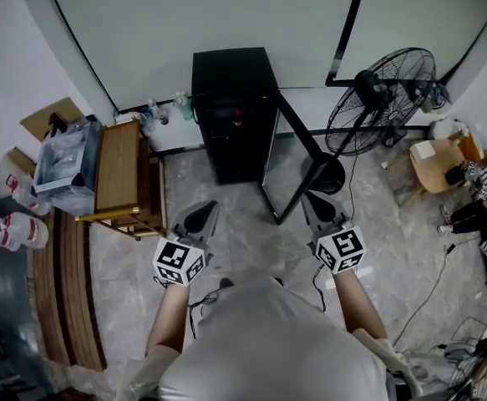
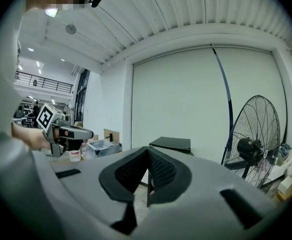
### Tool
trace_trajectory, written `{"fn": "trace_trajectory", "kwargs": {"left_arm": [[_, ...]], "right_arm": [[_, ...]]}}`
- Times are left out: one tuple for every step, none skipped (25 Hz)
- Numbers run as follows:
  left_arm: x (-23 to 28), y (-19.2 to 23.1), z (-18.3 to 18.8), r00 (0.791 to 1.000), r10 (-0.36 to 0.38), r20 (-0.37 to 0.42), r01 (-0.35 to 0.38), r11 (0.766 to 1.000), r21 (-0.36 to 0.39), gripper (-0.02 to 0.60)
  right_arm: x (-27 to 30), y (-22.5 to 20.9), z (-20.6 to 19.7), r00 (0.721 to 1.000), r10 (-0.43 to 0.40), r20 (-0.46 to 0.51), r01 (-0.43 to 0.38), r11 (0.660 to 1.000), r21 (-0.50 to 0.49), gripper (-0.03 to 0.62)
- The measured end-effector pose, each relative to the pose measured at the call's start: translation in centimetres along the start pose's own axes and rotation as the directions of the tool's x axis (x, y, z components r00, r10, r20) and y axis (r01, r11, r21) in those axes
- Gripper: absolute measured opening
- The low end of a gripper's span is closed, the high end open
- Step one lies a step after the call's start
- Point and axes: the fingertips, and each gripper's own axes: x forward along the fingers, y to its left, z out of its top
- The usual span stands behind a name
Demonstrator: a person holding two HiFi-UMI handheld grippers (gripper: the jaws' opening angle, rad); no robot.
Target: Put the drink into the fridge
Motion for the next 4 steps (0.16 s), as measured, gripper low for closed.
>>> {"fn": "trace_trajectory", "kwargs": {"left_arm": [[0.07, -0.05, -0.01, 1.000, 0.001, 0.000, -0.001, 1.000, -0.001, 0.008], [0.14, -0.09, -0.02, 1.000, 0.001, 0.000, -0.001, 1.000, -0.002, 0.008], [0.21, -0.12, -0.02, 1.000, 0.002, 0.000, -0.002, 1.000, -0.003, 0.008], [0.28, -0.15, -0.01, 1.000, 0.002, 0.001, -0.002, 1.000, -0.004, 0.008]], "right_arm": [[-0.05, -0.12, 0.02, 1.000, 0.000, 0.000, 0.000, 1.000, 0.000, -0.005], [-0.08, -0.23, 0.04, 1.000, 0.000, 0.000, 0.000, 1.000, 0.000, -0.005], [-0.11, -0.33, 0.08, 1.000, 0.000, 0.000, 0.000, 1.000, -0.001, -0.005], [-0.14, -0.43, 0.11, 1.000, 0.000, 0.001, 0.000, 1.000, -0.001, -0.005]]}}
